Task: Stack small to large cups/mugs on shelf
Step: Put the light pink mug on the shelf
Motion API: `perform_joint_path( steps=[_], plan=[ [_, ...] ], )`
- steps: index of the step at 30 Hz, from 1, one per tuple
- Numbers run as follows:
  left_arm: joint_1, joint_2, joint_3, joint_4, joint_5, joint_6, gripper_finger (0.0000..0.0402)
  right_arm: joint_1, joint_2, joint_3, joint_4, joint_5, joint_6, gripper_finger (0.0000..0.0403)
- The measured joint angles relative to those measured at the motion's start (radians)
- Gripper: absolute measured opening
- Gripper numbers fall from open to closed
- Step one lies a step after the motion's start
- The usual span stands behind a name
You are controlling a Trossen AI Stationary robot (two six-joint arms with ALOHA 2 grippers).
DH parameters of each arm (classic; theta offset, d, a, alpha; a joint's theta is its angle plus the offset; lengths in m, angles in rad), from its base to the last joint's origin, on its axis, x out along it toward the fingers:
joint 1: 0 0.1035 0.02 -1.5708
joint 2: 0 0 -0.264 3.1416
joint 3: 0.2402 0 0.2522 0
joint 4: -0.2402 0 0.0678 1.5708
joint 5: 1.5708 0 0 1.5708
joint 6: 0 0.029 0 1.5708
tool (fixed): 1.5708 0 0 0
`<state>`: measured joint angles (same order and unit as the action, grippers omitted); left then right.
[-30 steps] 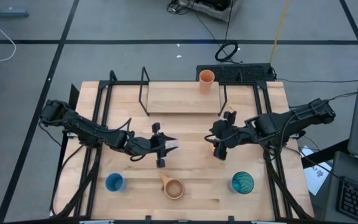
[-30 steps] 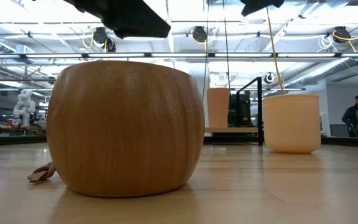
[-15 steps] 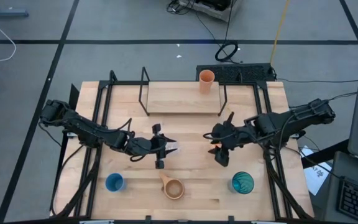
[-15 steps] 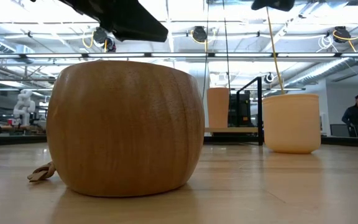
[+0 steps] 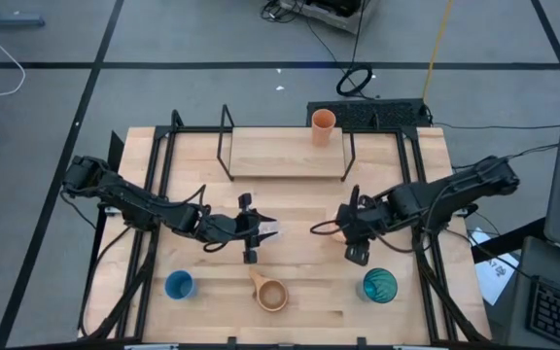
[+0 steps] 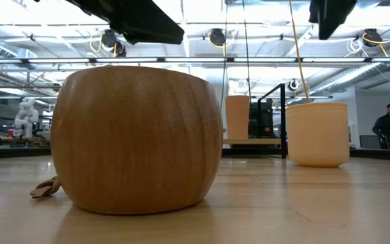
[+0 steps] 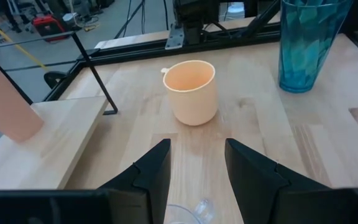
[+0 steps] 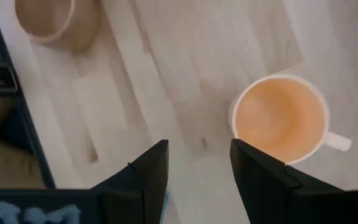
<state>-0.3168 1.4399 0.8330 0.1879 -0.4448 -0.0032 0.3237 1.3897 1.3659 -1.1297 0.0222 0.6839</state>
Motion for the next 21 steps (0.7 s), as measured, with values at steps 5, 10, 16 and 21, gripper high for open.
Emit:
perform_joint_path(
  steps=[5, 10, 16, 21],
  plan=[
    [0.000, 0.000, 0.000, 0.000, 0.000, -0.002, 0.0154, -0.016, 0.024, 0.000, -0.003, -0.028, -0.040, 0.0163],
    [0.000, 0.000, 0.000, 0.003, 0.001, -0.002, 0.0154, -0.045, 0.051, 0.001, -0.008, -0.028, -0.087, 0.0163],
    [0.000, 0.000, 0.000, 0.005, 0.001, -0.002, 0.0154, -0.109, 0.128, 0.100, -0.082, -0.028, -0.161, 0.0163],
    [0.000, 0.000, 0.000, 0.005, 0.001, -0.002, 0.0154, -0.167, 0.199, 0.187, -0.165, -0.028, -0.181, 0.0163]
  ],
)
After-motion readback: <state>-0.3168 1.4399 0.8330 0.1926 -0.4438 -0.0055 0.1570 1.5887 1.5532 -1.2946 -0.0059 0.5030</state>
